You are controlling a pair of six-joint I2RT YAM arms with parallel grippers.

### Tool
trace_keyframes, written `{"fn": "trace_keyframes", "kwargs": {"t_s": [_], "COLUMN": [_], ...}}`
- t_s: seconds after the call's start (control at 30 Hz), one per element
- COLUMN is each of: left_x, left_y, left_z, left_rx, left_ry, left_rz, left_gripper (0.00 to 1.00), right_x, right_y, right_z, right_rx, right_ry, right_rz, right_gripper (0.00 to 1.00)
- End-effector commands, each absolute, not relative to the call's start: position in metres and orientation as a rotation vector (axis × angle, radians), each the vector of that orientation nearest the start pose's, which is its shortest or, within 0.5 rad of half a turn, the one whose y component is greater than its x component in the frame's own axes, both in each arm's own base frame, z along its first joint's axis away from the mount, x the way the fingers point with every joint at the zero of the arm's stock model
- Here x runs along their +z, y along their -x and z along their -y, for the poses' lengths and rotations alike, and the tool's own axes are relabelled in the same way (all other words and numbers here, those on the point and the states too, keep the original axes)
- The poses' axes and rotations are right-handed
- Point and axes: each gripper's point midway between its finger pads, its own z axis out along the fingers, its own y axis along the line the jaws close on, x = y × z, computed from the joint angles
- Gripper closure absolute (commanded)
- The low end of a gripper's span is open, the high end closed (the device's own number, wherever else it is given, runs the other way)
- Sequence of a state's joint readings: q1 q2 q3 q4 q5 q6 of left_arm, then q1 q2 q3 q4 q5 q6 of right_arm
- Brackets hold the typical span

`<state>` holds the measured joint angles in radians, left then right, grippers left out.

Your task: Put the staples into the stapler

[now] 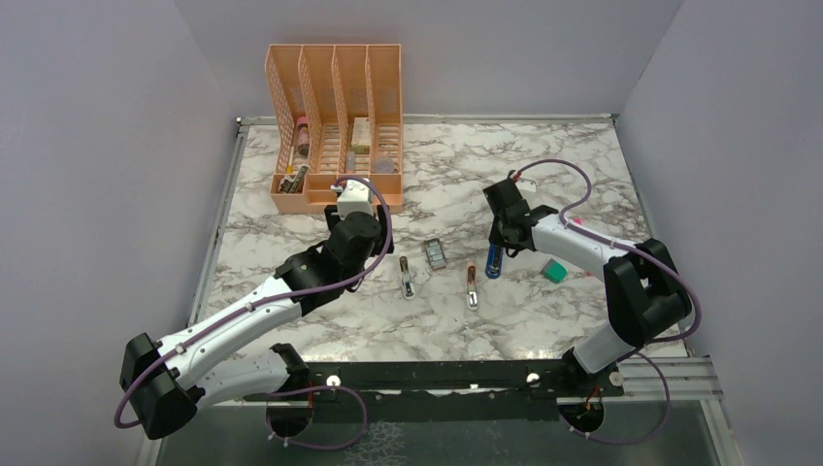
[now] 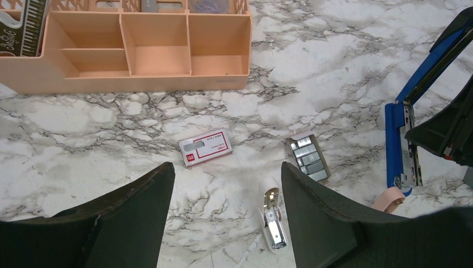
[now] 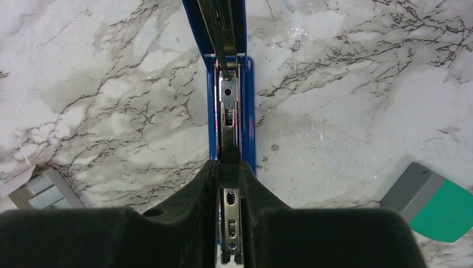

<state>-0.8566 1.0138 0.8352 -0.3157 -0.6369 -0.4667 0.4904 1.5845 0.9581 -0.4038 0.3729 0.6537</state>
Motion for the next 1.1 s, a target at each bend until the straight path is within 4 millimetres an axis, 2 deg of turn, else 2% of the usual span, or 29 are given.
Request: {"fn": "trace_keyframes", "kwargs": {"t_s": [0.0, 0.5, 1.07], "left_x": [0.2140, 0.2147, 0.2141], "left_y": [-0.2734, -0.2731, -0.2727], "left_z": [0.1799, 0.1790, 0.1796], "left_rx": [-0.229, -0.231, -0.234], "left_ry": [0.003, 0.007, 0.006], "left_rz": [-1.964, -1.961, -1.963], "left_gripper": [0.29, 0.29, 0.29], "right_x": [0.0485, 0.0411, 0.0444], "right_y": [-0.3340, -0.3302, -0.3263], "right_z": [-0.1275, -0.1249, -0.1212], "right_rx": [-0.056, -0.080, -0.099], "right_ry": [-0.329, -0.331, -0.369], "right_rz": [-2.478, -2.500, -2.503], "right_gripper": [0.81, 0.80, 0.79]}}
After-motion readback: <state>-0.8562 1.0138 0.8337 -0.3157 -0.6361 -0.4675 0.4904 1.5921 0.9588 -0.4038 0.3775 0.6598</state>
